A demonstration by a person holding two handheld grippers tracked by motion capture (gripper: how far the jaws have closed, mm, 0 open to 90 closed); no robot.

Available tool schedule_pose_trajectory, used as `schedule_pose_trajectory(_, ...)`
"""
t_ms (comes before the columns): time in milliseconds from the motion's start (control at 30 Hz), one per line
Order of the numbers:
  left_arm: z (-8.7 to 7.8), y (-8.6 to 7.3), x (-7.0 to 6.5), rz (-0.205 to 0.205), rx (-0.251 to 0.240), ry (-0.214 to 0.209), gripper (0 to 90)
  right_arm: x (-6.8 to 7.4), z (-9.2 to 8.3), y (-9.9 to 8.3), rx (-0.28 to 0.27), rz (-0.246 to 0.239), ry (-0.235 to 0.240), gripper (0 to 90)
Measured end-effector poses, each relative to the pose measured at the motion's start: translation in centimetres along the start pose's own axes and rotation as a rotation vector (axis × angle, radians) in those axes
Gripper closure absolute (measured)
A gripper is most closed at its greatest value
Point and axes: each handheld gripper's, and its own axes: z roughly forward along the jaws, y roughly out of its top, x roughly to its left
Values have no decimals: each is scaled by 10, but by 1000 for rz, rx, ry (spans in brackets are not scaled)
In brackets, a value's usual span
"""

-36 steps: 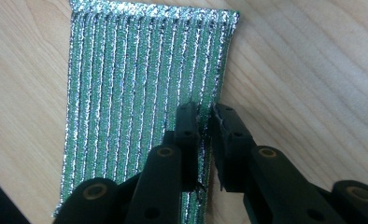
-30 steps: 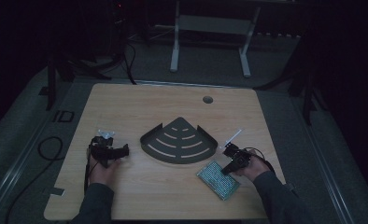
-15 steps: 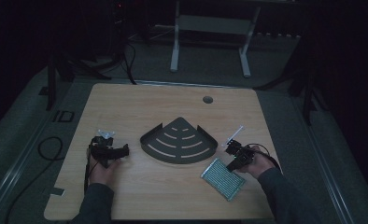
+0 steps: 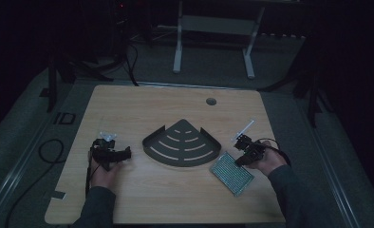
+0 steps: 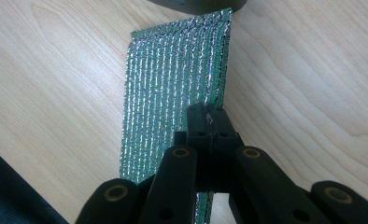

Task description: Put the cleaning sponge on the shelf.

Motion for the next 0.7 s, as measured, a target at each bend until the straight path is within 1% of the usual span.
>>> schedule_pose_trajectory(67,0,0,0,0,0,0,52,0,-2,1,-3,1,-3,898)
schedule_pose_trajectory(167,0,0,0,0,0,0,52,-2,-11,3,-14,2,-14,898)
schedule_pose_trajectory(200,0,0,0,0,0,0,52,-2,-11,3,-14,2,-14,898)
schedule_pose_trajectory(233,0,0,0,0,0,0,52,-3,-15,4,-27,-2,-22,897)
schedule_pose_trajectory(333,0,0,0,0,0,0,52,-4,-21,4,-46,3,-27,898)
schedule_pose_trajectory(467,0,0,0,0,0,0,52,-6,-27,5,-55,4,-30,897)
schedule_pose_trajectory(600,0,0,0,-2,-1,0,52,-8,-37,7,-86,10,-45,898)
schedule_pose_trajectory(700,0,0,0,-2,-1,-1,52,-9,-42,7,-98,13,-41,898)
